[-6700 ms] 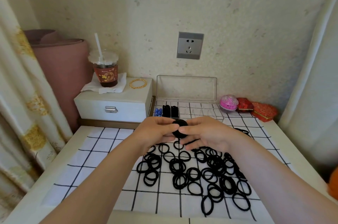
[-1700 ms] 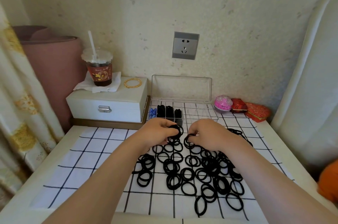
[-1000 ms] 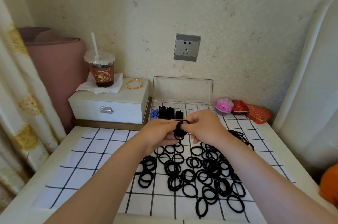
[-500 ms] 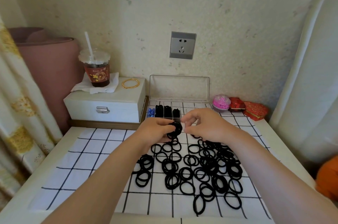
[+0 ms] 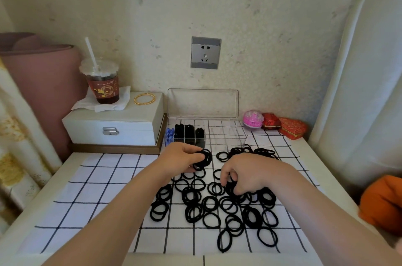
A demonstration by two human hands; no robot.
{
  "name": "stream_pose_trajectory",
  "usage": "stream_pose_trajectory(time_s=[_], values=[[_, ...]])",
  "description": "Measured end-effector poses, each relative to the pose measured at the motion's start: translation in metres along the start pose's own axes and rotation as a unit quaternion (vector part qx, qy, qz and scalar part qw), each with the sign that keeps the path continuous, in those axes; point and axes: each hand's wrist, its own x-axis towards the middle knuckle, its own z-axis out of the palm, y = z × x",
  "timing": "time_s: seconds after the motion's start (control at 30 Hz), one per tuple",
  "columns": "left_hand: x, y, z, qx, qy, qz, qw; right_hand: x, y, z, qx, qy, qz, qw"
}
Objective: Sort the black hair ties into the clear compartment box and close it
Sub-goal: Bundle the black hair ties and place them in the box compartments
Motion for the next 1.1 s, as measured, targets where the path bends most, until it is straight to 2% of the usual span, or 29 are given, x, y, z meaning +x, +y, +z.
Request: stream_pose_trajectory(time_s=[0.17, 0.3, 0.4, 0.5, 0.57, 0.63, 0.8, 0.93, 1.1], values=[[0.000, -0.001, -0.001, 0.013, -0.002, 0.003, 1.000, 0.008, -0.004, -0.001, 0.032, 0.031, -0.002, 0.999], [-0.003, 0.002, -0.003, 0.016, 0.014, 0.012, 1.000, 0.017, -0.006, -0.005, 0.127, 0.105, 0.000, 0.986], [-0.004, 0.003, -0.004, 0.025, 0.033, 0.021, 0.999, 0.020, -0.011, -0.010, 0.260, 0.157, 0.006, 0.953], [-0.004, 0.003, -0.005, 0.022, 0.040, 0.023, 0.999, 0.018, -0.018, -0.018, 0.403, 0.186, 0.002, 0.896], [-0.005, 0.003, -0.006, -0.005, 0.030, 0.017, 0.999, 0.018, -0.023, -0.022, 0.457, 0.196, -0.001, 0.868], [-0.006, 0.006, -0.006, -0.058, 0.008, 0.005, 0.998, 0.020, -0.026, -0.021, 0.467, 0.208, 0.004, 0.860], [-0.008, 0.012, -0.007, -0.135, -0.062, -0.011, 0.989, 0.028, -0.033, -0.016, 0.422, 0.253, 0.032, 0.870], [-0.006, 0.012, -0.007, -0.196, -0.077, -0.027, 0.977, 0.037, -0.036, -0.013, 0.409, 0.283, 0.046, 0.866], [-0.004, 0.008, -0.009, -0.145, -0.060, -0.005, 0.988, 0.039, -0.038, -0.013, 0.416, 0.268, 0.049, 0.868]])
